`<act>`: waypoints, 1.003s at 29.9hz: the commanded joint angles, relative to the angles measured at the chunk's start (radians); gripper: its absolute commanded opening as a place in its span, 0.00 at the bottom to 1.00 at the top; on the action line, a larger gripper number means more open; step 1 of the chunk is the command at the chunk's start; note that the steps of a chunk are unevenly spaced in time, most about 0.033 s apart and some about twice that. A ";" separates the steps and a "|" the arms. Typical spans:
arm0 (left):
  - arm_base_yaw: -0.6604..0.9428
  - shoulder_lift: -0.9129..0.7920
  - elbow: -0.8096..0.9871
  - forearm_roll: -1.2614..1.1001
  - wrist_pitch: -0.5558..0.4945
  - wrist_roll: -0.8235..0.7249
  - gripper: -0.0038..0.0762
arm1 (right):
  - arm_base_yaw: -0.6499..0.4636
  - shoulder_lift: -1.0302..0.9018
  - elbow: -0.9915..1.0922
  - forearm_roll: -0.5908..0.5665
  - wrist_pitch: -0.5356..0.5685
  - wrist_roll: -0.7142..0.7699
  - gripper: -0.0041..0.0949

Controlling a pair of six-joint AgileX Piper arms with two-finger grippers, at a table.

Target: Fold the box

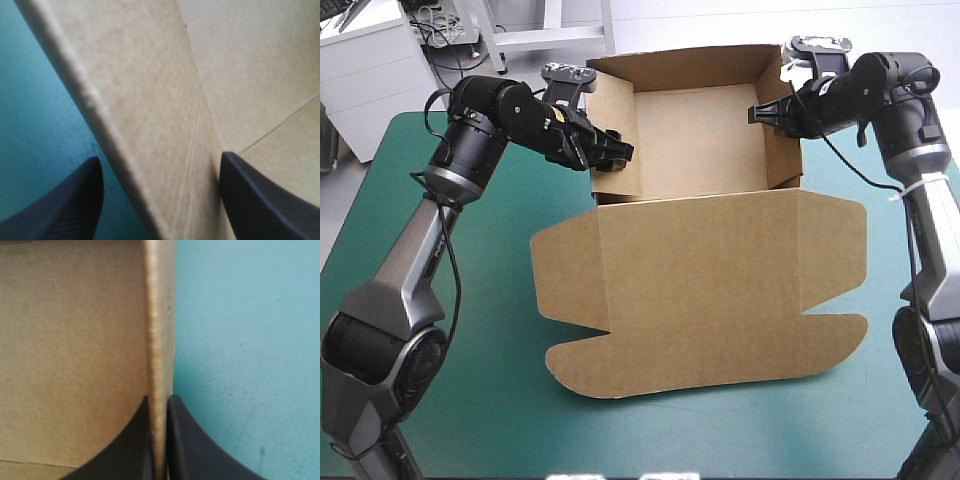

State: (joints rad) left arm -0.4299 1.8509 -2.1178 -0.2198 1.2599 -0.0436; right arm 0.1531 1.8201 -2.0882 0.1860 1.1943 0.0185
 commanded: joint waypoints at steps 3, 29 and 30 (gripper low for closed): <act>-0.006 -0.042 -0.028 0.061 -0.021 -0.043 0.56 | 0.002 -0.035 -0.031 0.041 -0.034 0.012 0.04; -0.012 0.111 -0.028 0.207 0.034 -0.074 0.01 | 0.112 0.131 -0.031 -0.077 0.052 0.108 0.04; -0.012 0.116 -0.028 0.212 0.034 -0.075 0.01 | 0.115 0.143 -0.031 -0.080 0.052 0.109 0.04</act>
State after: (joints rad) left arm -0.4311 2.0178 -2.1178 0.0189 1.2508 -0.1584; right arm 0.2594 2.0001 -2.0882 0.0806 1.2457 0.1529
